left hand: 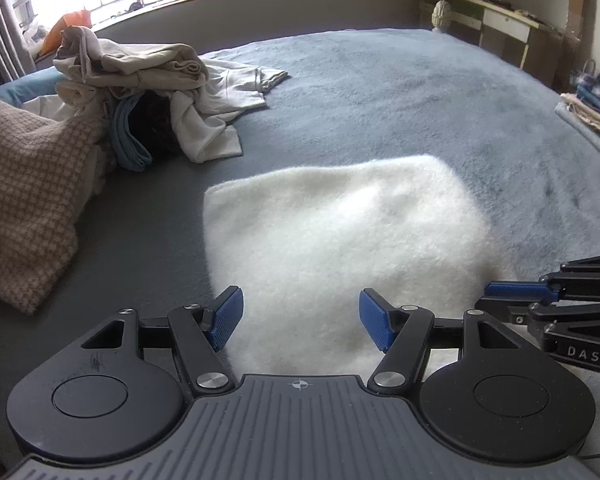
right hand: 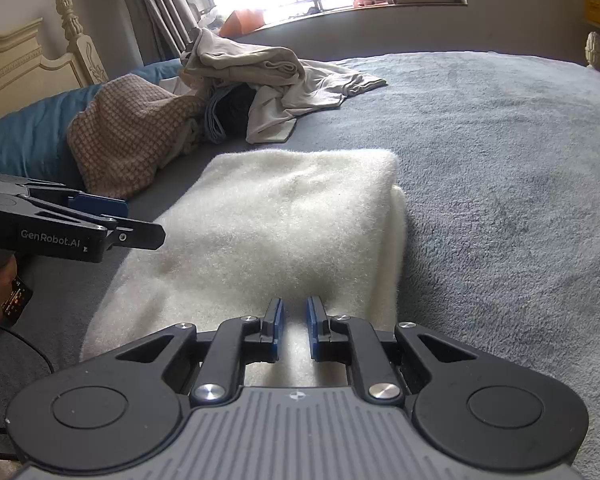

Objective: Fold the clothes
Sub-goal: 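Bring both open grippers to the edge of the folded cream sweater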

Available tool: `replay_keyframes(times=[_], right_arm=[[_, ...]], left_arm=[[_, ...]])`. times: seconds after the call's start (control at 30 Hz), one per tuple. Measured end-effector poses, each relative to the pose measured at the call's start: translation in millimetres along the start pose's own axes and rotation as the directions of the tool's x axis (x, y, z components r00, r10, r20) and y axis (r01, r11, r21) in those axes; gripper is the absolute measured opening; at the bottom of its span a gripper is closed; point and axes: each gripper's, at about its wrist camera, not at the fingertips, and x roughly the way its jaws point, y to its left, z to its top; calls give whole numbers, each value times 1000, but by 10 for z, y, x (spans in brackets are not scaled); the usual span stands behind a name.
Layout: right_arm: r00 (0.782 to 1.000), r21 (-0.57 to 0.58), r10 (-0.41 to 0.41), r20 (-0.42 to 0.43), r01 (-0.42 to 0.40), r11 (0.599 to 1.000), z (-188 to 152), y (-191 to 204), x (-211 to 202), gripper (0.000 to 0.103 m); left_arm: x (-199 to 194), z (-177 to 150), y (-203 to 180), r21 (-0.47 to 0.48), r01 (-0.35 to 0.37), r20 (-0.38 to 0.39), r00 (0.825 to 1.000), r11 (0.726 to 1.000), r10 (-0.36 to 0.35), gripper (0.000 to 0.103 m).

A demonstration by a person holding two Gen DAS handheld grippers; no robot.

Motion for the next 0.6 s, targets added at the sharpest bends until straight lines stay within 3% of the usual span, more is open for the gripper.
replay_keyframes(times=[0.13,0.43,0.6], right_arm=[[1000,-2,-1,-1,1,1000,7,-4,2,12],[1000,3,-7,-12,7,1000,35,10,13,12],[999,22,31,-23,-30,999,227,13,-103,14]], left_arm=[[113,-39,-61,-16,48,6,999,999,-48,65],[173,-168,-133,-10,41,33,999,999,-41,68],[167,-176,-120,-23,46,37,998,999,-45,68]])
